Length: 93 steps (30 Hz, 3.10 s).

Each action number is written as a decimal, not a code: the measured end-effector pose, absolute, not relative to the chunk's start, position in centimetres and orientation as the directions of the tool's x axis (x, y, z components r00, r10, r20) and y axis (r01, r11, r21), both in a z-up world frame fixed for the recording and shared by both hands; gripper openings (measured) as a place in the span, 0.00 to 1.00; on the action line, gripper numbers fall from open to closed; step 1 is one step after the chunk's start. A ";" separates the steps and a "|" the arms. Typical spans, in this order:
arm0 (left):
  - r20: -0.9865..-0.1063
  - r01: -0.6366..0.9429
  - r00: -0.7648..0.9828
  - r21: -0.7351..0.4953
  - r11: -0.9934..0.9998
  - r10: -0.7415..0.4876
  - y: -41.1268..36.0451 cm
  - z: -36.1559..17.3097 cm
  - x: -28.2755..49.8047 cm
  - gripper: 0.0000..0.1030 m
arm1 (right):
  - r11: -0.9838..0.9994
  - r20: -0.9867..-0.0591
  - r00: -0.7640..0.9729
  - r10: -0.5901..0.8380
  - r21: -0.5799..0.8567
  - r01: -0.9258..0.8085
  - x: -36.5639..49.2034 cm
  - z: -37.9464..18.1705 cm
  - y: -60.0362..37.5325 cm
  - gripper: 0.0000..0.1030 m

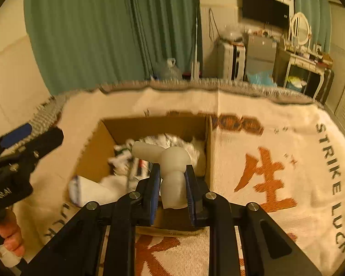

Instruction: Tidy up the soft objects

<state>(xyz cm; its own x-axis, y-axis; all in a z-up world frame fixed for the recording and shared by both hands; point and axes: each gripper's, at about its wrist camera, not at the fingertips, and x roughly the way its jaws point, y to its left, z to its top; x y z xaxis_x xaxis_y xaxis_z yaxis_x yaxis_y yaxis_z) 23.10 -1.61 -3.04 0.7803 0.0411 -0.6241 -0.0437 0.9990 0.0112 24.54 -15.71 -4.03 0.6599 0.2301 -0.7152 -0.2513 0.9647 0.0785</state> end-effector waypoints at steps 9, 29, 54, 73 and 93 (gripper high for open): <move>-0.627 -0.043 0.776 0.053 0.998 0.067 -1.1 -2.5 22.7 0.92 | 0.968 -0.713 0.659 0.240 0.126 -0.216 26.8 -5.5 -17.1 0.60; -0.327 -0.015 0.945 0.004 1.000 0.016 -1.2 18.8 5.9 0.92 | 0.970 -0.436 0.870 0.232 0.033 -0.242 9.5 19.8 -20.2 0.73; -0.442 -0.112 0.891 0.008 0.994 0.104 -0.4 6.9 5.0 0.96 | 0.962 -0.508 0.820 0.265 0.086 -0.257 7.7 8.0 -19.7 0.99; -0.470 -0.090 0.879 -0.011 0.996 0.074 -0.3 6.3 5.2 0.96 | 0.966 -0.521 0.817 0.247 0.065 -0.251 7.3 7.5 -19.6 0.98; -0.490 -0.061 0.871 -0.024 0.998 0.042 -0.5 6.2 5.6 0.96 | 0.966 -0.523 0.816 0.246 0.059 -0.253 7.4 7.6 -19.5 0.99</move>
<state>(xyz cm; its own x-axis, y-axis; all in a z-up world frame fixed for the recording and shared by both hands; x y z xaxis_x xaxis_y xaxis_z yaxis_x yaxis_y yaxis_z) 5.56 -0.54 6.20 0.8710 0.0416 -0.4896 -0.0610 0.9979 -0.0237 7.42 -19.52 7.62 0.8165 0.2456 -0.5225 -0.2527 0.9657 0.0591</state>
